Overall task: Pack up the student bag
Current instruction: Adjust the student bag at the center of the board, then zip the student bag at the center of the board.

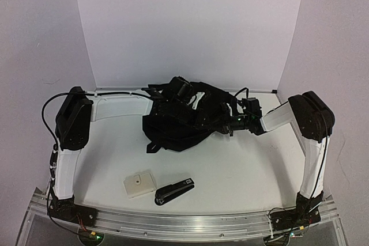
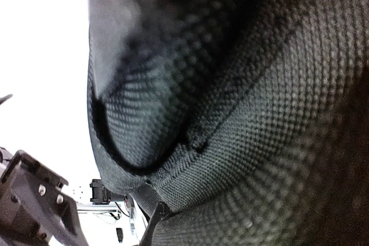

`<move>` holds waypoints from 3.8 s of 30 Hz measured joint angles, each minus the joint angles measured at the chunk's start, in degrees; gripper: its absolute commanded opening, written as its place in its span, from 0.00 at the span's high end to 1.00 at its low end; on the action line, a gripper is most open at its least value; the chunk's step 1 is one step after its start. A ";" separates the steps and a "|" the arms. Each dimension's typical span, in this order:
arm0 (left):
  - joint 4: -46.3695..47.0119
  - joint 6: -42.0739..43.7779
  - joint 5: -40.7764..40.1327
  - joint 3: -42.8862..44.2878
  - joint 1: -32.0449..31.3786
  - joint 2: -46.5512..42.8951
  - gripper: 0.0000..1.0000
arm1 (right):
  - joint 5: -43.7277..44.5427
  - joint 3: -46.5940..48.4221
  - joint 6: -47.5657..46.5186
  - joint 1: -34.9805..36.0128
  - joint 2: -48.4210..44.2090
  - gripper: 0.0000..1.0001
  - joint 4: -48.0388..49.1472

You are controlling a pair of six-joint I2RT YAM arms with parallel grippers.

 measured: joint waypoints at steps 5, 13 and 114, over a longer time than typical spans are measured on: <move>-3.20 0.21 -3.15 3.16 0.33 2.03 0.64 | -0.04 0.00 0.17 0.00 0.00 1.00 0.15; -5.72 2.14 -4.64 6.25 0.31 6.64 0.66 | -0.22 0.00 0.78 0.00 0.00 1.00 0.53; -5.06 10.49 7.16 10.24 -0.05 10.60 0.60 | -1.95 -0.50 6.39 0.20 2.27 1.00 7.84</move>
